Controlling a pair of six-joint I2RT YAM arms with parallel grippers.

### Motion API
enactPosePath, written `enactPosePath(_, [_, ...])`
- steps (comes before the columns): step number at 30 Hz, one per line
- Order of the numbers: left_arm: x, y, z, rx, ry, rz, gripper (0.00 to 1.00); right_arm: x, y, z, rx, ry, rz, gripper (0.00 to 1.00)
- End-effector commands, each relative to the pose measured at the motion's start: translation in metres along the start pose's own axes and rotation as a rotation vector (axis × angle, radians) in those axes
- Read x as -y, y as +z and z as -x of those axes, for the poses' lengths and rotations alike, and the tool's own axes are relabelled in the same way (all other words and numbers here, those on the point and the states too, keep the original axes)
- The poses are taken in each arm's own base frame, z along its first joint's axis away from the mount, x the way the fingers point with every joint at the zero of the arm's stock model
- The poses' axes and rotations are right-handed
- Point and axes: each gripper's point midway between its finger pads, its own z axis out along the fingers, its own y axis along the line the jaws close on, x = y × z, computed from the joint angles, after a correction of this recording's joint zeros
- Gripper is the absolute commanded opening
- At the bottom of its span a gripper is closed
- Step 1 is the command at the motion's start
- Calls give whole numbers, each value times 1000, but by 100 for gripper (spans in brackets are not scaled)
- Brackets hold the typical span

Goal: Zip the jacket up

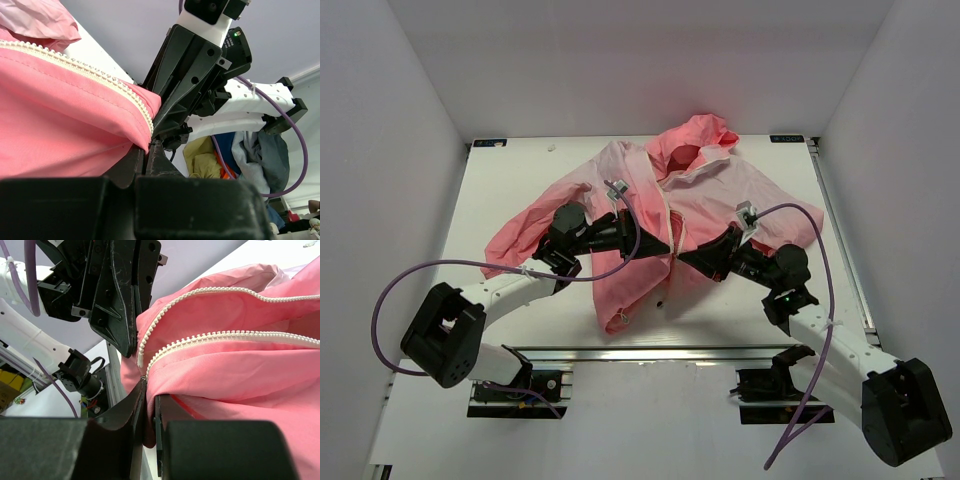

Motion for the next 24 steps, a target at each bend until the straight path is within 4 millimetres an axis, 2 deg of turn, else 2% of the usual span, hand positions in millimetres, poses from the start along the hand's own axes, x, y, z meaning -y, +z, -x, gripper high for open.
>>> enactPosePath(1, [19,-2,8,10,49,-54,0,-17,4,34,92,-101,61,0])
enactPosePath(24, [19,-1,7,-3,44,-65,0,-26,7,37,98,-98,116,0])
